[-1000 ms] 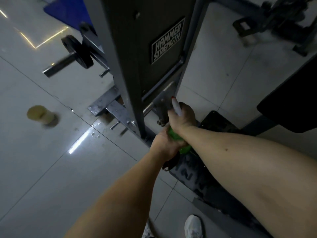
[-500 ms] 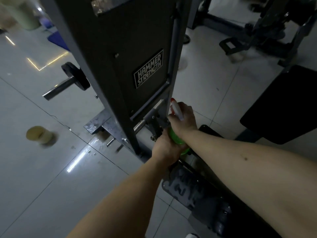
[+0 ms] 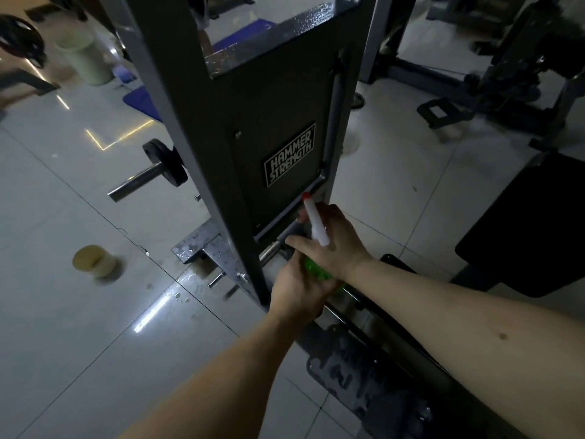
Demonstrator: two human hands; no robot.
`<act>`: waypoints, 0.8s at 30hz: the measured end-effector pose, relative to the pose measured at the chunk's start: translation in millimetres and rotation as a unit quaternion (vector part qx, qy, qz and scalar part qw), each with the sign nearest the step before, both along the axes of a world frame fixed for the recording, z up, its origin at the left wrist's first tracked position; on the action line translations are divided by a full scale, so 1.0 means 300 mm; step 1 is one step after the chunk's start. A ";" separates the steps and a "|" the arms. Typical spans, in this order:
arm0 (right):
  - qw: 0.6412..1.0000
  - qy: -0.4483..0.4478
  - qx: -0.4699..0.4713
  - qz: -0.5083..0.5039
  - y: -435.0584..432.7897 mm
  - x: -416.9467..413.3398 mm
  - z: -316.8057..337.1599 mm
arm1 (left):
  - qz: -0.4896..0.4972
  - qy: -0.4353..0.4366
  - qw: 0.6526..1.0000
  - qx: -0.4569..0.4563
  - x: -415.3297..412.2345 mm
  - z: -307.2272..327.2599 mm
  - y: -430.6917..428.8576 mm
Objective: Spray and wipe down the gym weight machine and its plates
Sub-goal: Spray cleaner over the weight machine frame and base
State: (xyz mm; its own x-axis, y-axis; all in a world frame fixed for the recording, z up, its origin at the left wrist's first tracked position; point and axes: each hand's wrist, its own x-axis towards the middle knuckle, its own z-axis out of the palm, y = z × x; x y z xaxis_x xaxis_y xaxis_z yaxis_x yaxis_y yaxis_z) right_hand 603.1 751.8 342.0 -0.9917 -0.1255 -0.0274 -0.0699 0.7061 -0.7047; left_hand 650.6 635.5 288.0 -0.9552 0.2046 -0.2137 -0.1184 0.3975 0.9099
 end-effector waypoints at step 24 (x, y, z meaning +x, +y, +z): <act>0.976 0.174 0.100 -0.079 0.031 0.016 -0.054 | -0.027 0.011 0.999 -0.024 0.024 0.037 0.017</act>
State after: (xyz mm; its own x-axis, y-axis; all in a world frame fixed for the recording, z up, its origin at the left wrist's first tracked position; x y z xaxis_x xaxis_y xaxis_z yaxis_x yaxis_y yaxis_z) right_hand 608.0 761.0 325.7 -0.9516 0.0029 0.3073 -0.1601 0.8488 -0.5038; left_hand 657.9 640.4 299.2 -0.9477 0.2456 -0.2036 -0.0763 0.4454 0.8921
